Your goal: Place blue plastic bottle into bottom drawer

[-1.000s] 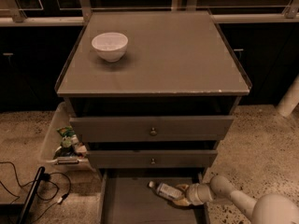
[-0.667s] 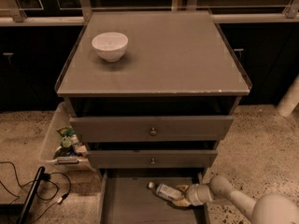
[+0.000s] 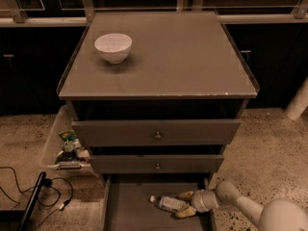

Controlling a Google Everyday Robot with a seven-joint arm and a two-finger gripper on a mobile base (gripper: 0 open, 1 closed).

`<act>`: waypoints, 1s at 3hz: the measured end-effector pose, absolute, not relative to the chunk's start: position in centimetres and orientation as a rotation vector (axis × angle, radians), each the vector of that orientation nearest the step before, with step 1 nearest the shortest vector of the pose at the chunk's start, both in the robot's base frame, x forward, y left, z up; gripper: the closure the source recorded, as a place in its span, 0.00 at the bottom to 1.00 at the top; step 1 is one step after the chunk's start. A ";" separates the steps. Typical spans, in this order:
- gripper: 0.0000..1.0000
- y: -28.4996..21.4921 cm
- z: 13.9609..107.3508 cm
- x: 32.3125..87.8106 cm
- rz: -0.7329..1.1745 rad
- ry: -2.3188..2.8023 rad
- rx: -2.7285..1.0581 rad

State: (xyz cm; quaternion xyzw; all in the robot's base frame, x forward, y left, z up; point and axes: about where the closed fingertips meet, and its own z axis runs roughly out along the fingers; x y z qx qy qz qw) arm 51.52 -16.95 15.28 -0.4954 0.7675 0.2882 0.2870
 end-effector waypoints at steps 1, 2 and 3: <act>0.00 -16.9 15.3 51.5 0.770 2.051 -1.324; 0.00 -16.9 15.3 51.4 0.774 2.047 -1.328; 0.00 -17.8 17.2 49.4 0.735 2.009 -1.351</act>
Offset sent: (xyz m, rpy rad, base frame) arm 0.0000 0.0000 0.0000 0.0000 0.0000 0.0000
